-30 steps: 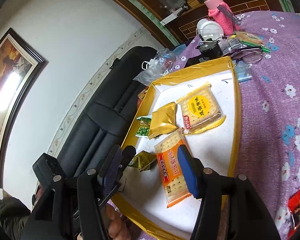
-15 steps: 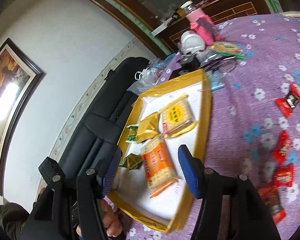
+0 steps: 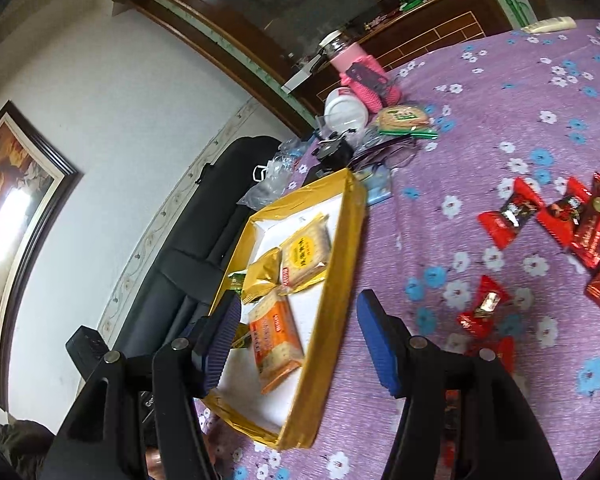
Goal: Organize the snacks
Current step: 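Move both grippers back over the red candies on the tablecloth, then grasp a red chocolate candy with the left gripper while the right grasps a red-brown pastry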
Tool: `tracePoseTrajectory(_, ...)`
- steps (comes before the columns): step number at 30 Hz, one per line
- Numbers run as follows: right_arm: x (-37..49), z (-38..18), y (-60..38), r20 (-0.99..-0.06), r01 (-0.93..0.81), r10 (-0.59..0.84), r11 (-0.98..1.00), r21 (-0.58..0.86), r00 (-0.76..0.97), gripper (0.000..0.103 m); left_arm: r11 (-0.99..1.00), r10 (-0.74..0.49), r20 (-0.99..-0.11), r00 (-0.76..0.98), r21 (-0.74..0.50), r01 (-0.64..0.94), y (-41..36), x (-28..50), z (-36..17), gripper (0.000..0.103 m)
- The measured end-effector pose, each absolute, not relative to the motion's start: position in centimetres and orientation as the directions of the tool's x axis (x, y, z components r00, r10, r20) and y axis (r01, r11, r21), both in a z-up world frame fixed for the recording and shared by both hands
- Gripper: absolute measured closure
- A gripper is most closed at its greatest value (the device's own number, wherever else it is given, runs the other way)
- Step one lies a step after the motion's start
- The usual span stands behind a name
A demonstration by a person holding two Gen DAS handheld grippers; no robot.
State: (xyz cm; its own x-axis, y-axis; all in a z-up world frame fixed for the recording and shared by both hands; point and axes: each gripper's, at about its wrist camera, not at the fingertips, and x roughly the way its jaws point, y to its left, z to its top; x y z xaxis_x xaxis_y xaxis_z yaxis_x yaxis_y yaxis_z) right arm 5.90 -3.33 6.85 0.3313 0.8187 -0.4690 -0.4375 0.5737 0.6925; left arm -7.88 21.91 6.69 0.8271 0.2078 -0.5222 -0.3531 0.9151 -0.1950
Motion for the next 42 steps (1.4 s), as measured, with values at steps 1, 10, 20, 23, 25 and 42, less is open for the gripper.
tracePoseTrajectory(1,5.9,6.8,-3.7,-0.468,-0.432,0.818,0.574,0.695,0.335,0.043,0.918,0.203,-0.523,0.828,-0.191,-0.346,21.5,-7.8,6.8,0.028)
tracePoseTrajectory(10,6.4,7.9,-6.6,-0.464,-0.395,0.803,0.591,0.704,0.374,0.043,0.95,0.13,-0.545,0.828,-0.172,-0.262,17.8,-6.6,7.7,0.028)
tracePoseTrajectory(20,8.0,8.7,-14.3,-0.469,-0.326,0.699,0.687,0.649,0.54,0.043,0.975,-0.004,-0.601,0.799,-0.181,-0.131,13.0,-5.2,7.9,0.028)
tracePoseTrajectory(23,9.5,6.9,-17.1,-0.478,-0.252,0.666,0.698,0.671,0.572,0.043,0.978,-0.041,-0.634,0.772,-0.184,-0.099,11.5,-4.5,7.5,0.028)
tracePoseTrajectory(25,10.2,6.0,-18.5,-0.496,-0.209,0.649,0.704,0.679,0.578,0.043,0.979,-0.075,-0.659,0.749,-0.19,-0.069,10.3,-4.0,7.2,0.028)
tracePoseTrajectory(42,10.7,4.9,-20.4,-0.511,-0.139,0.633,0.696,0.704,0.582,0.043,0.989,-0.137,-0.803,0.58,-0.08,0.124,0.0,-1.0,2.4,0.028)
